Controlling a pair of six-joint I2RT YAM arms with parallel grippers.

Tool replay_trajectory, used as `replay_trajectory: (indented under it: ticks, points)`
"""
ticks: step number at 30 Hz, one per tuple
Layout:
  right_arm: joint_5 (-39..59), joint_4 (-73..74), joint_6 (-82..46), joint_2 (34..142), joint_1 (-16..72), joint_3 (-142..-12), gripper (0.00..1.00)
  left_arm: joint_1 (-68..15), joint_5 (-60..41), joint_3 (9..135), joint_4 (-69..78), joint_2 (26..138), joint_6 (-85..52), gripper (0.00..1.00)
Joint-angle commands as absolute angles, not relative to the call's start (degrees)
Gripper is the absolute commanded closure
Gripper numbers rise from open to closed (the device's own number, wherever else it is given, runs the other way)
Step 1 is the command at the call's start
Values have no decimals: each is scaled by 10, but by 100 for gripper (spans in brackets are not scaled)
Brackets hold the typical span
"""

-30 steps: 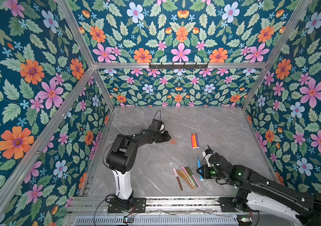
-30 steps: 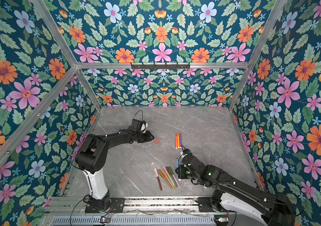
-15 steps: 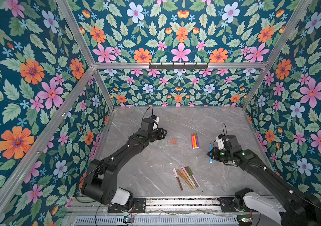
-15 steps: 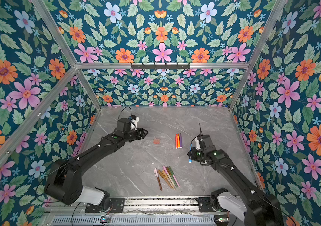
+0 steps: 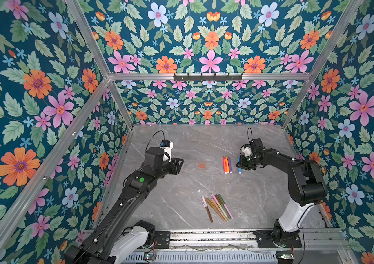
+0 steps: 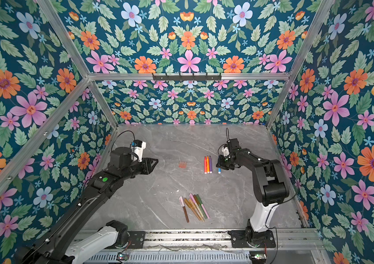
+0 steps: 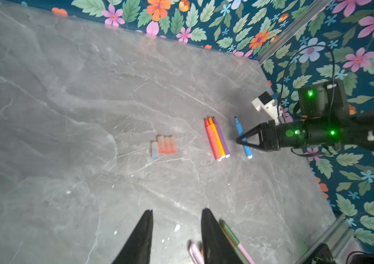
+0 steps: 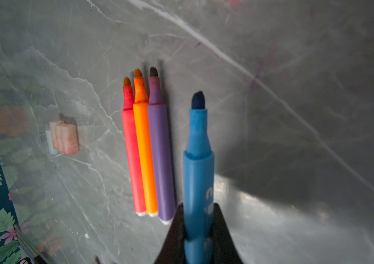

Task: Open the pen caps
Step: 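Release the cap with the left gripper while the right gripper carries the highlighter over, then lay the blue highlighter beside the purple marker and open the right gripper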

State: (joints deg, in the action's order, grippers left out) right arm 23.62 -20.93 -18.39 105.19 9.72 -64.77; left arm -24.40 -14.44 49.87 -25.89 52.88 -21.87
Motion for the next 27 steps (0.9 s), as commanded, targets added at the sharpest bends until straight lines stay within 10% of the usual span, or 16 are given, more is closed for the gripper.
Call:
replay_trajectory:
  ticks: [1,27]
  points:
    - [250,-204,-170,1076,98,-664,100,-243,-111,468,-318,480,-198,58]
    - [286,-183,-196,1005,98,-636,65,-244,-99,450,-292,462,-196,54]
